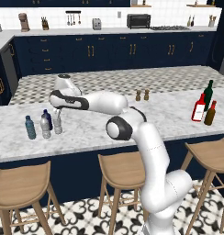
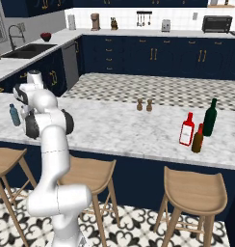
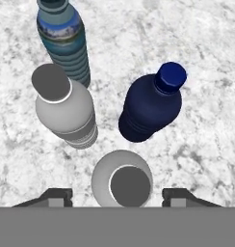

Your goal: Move the plastic bottles in the middle to the plastics group, and the glass bottles in the middle to the glass group.

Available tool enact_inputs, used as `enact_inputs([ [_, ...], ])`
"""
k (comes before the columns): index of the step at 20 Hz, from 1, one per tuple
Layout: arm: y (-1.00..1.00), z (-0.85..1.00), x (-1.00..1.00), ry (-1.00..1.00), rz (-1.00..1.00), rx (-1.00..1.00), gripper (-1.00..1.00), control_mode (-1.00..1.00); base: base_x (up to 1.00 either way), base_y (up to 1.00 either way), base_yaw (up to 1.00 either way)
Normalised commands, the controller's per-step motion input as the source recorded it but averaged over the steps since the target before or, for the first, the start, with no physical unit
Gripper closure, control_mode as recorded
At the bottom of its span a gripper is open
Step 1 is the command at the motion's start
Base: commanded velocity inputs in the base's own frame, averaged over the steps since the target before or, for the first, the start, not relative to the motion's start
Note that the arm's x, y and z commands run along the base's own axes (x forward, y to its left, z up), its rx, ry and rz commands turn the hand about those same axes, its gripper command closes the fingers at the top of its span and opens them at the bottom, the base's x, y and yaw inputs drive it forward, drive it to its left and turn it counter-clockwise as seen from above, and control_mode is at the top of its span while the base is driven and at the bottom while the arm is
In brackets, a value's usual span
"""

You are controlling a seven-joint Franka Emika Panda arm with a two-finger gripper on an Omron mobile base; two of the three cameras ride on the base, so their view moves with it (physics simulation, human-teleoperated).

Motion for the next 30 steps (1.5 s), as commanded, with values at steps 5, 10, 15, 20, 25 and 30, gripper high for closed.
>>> enact_inputs([
  [5,0.00,0.00,0.00,0.00,0.00,0.00,-1.00,-1.00,0.00,0.00,0.00],
  [10,-0.06,0.38,-0.17,0.00,-0.02,0.00,-1.00,-1.00,0.00,0.00,0.00],
  [15,-0.45,0.53,-0.73,0.00,-0.07,0.01,-1.00,-1.00,0.00,0.00,0.00],
  [20,-0.66,0.20,-0.96,0.00,-0.11,0.06,-1.00,-1.00,0.00,0.00,0.00],
  [25,-0.91,-0.09,-1.00,-0.01,-0.18,0.09,-1.00,-1.00,0.00,0.00,0.00],
  [30,-0.70,-0.03,-1.00,-0.08,-0.17,0.08,-1.00,-1.00,0.00,0.00,0.00],
])
